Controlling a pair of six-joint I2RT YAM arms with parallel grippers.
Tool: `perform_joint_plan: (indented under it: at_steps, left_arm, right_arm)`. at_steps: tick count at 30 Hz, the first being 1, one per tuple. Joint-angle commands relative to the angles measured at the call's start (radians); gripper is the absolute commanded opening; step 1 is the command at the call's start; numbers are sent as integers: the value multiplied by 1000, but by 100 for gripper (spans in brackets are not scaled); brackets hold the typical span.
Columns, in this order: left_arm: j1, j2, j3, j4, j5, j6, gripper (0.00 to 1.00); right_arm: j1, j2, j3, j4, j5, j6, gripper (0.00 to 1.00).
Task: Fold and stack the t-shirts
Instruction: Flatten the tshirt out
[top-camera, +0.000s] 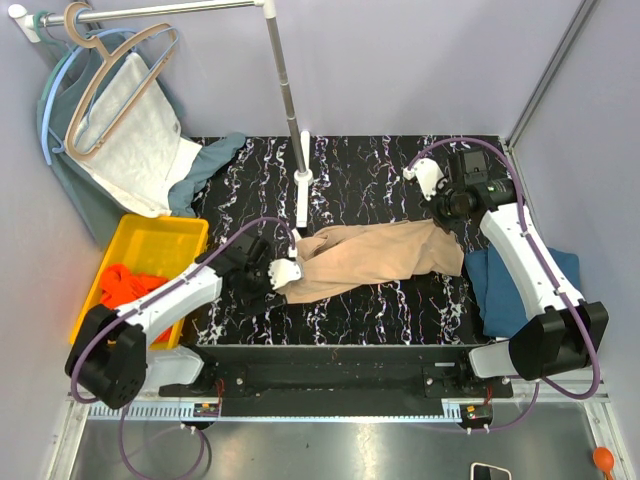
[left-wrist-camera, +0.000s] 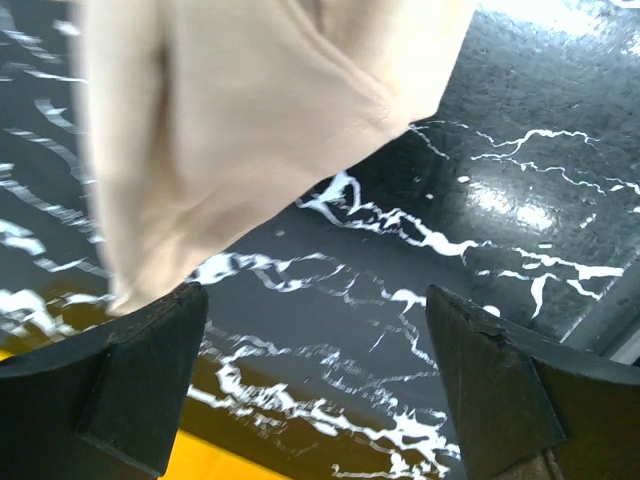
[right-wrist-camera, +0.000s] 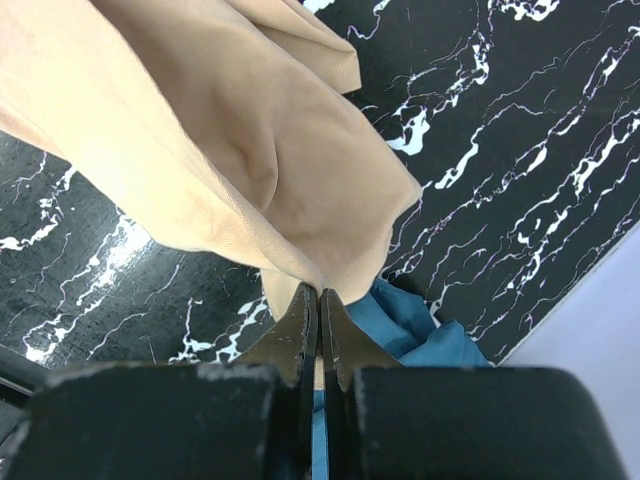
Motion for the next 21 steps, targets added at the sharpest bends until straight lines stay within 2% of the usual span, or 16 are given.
perform_joint_plan:
  at_steps: [1,10,21]
  left_arm:
    - [-7,56,-9,125,16,-21,94]
    - [-7,177,28,192,13,-27,91]
    - [-9,203,66,240,7,-53,88]
  right_arm:
    - [-4,-33,-13,27,-11,12,0]
    - [-3,-45,-33,27,-24,12,0]
    - [-4,-48,-74,40,-30,5,0]
